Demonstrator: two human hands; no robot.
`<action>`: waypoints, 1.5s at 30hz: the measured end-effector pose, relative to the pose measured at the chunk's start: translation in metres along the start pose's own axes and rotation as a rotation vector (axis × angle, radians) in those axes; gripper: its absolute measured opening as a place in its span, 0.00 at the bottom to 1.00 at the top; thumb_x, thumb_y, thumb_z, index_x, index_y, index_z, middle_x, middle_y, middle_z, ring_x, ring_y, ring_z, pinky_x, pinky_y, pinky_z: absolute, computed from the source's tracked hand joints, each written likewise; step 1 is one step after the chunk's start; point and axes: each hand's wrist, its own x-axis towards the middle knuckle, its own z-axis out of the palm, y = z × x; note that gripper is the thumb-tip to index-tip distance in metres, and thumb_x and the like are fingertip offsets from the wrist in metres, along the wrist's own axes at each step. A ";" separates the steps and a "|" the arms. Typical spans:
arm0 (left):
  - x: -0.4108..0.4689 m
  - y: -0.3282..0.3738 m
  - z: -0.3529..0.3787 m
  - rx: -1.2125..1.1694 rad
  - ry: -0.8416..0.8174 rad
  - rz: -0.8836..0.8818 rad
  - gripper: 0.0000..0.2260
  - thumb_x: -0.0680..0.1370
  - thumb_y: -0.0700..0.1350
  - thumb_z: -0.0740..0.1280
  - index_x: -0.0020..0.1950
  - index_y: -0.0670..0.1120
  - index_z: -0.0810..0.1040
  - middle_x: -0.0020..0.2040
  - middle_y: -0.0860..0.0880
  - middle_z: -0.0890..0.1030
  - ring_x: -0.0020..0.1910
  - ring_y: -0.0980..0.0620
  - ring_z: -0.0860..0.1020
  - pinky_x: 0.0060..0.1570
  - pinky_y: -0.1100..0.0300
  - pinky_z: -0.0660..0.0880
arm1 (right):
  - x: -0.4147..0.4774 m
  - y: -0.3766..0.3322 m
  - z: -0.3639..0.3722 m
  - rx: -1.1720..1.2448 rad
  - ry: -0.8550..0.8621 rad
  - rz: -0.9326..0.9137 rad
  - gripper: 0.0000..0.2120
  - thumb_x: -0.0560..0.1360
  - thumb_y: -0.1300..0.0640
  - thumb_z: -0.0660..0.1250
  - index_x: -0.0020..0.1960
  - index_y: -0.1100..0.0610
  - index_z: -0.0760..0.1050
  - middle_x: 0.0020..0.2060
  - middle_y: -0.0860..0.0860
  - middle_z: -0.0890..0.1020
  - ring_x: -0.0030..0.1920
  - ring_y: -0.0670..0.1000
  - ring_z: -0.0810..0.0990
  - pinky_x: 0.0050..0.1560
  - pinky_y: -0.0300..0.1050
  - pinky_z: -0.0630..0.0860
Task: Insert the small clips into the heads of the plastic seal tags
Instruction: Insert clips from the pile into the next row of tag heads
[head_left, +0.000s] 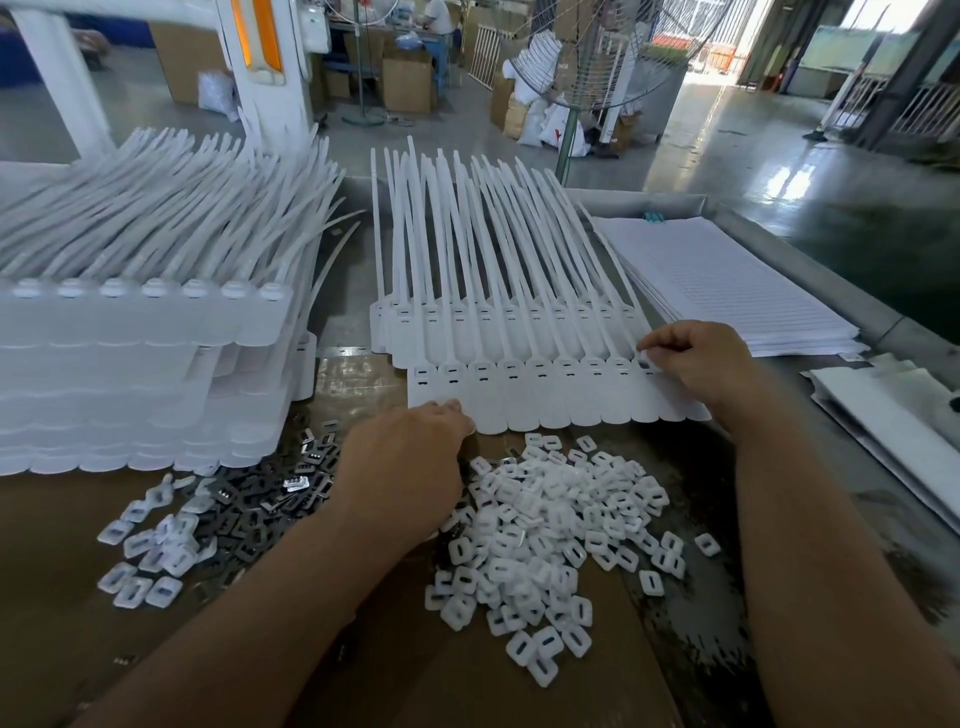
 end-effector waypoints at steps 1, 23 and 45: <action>-0.001 0.000 0.000 0.001 0.001 0.003 0.20 0.76 0.39 0.56 0.64 0.54 0.72 0.65 0.58 0.72 0.60 0.55 0.74 0.50 0.62 0.71 | 0.000 0.001 0.001 -0.021 -0.017 0.006 0.07 0.74 0.64 0.65 0.43 0.53 0.79 0.38 0.45 0.77 0.40 0.42 0.72 0.42 0.37 0.65; -0.002 0.001 0.001 0.028 -0.018 0.012 0.20 0.76 0.39 0.55 0.66 0.54 0.70 0.68 0.57 0.69 0.62 0.55 0.73 0.54 0.61 0.71 | 0.004 0.009 0.006 -0.018 0.017 0.124 0.08 0.70 0.64 0.71 0.38 0.52 0.77 0.39 0.49 0.78 0.43 0.48 0.75 0.47 0.41 0.68; -0.002 0.001 -0.001 0.025 -0.043 0.007 0.20 0.76 0.40 0.56 0.66 0.54 0.69 0.69 0.58 0.67 0.64 0.56 0.71 0.56 0.60 0.70 | 0.004 0.012 0.002 0.134 -0.030 0.144 0.10 0.70 0.65 0.71 0.36 0.51 0.79 0.42 0.51 0.81 0.48 0.49 0.77 0.54 0.44 0.73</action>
